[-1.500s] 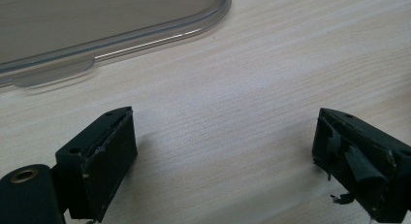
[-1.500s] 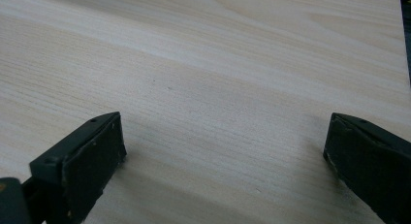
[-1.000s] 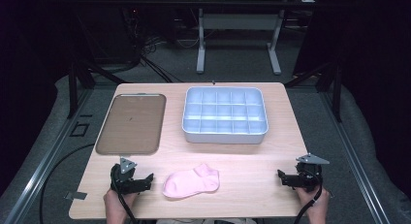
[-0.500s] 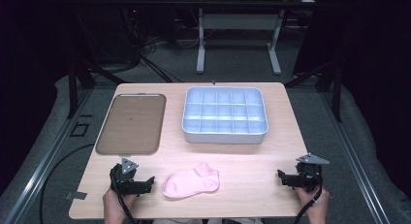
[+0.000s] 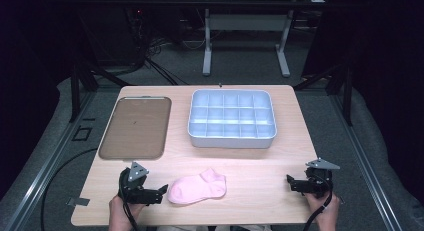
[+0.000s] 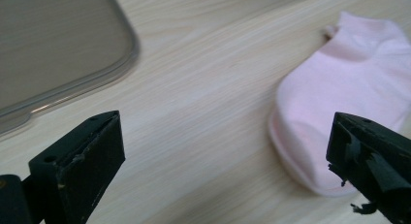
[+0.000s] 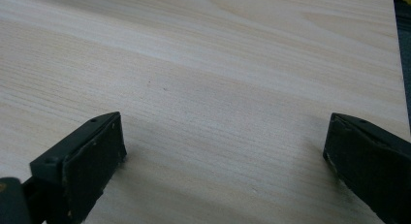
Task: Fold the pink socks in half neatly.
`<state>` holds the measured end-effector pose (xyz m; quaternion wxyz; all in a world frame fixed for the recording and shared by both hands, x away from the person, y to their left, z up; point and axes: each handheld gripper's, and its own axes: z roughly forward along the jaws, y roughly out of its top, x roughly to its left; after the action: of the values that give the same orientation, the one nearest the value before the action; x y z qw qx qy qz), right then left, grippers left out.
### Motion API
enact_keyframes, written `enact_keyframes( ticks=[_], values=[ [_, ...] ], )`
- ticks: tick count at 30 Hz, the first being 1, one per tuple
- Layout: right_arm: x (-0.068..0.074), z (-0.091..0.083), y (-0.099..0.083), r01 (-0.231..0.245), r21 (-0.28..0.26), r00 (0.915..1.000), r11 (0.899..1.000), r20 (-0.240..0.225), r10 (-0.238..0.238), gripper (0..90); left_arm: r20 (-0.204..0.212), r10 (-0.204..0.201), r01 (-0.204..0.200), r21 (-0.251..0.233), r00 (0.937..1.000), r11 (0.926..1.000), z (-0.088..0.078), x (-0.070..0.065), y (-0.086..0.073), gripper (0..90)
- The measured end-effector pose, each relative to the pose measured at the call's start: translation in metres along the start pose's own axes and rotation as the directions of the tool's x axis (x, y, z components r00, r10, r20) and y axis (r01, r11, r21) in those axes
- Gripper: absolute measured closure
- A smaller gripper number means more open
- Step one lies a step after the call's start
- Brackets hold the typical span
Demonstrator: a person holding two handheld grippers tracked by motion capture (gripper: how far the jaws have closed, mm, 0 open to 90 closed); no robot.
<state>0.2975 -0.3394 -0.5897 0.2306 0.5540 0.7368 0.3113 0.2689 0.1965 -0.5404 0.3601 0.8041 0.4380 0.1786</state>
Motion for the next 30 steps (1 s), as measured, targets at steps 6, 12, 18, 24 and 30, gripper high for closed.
enact_keyframes(
  ticks=[6, 12, 18, 24, 30],
  values=[
    [0.0, 0.0, 0.0, 0.001, 0.001, 1.0, 1.0, 0.0, -0.001, 0.7, 0.085, 0.059, -0.059, 0.004, 0.9946, 0.9982, 0.007, -0.026, 0.012, 0.0],
    [0.0, 0.0, 0.0, 0.0, -0.001, 1.0, 1.0, 0.001, 0.0, 0.7, 0.155, 0.121, -0.127, 0.03, 0.9804, 0.9914, 0.024, -0.049, 0.023, 0.2],
    [0.0, 0.0, 0.0, 0.001, -0.002, 1.0, 1.0, -0.001, -0.001, 1.0, 0.193, 0.148, -0.161, 0.054, 0.9701, 0.9855, 0.038, -0.065, 0.03, 3.8],
    [0.0, 0.0, 0.0, 0.001, -0.002, 1.0, 1.0, -0.001, -0.001, 1.1, 0.207, 0.174, -0.197, 0.097, 0.9628, 0.9756, 0.053, -0.076, 0.033, 9.8],
    [0.0, 0.0, 0.0, 0.001, -0.004, 1.0, 1.0, 0.0, -0.001, 1.4, 0.195, 0.175, -0.206, 0.148, 0.9649, 0.9674, 0.067, -0.081, 0.032, 16.7]
  ],
)
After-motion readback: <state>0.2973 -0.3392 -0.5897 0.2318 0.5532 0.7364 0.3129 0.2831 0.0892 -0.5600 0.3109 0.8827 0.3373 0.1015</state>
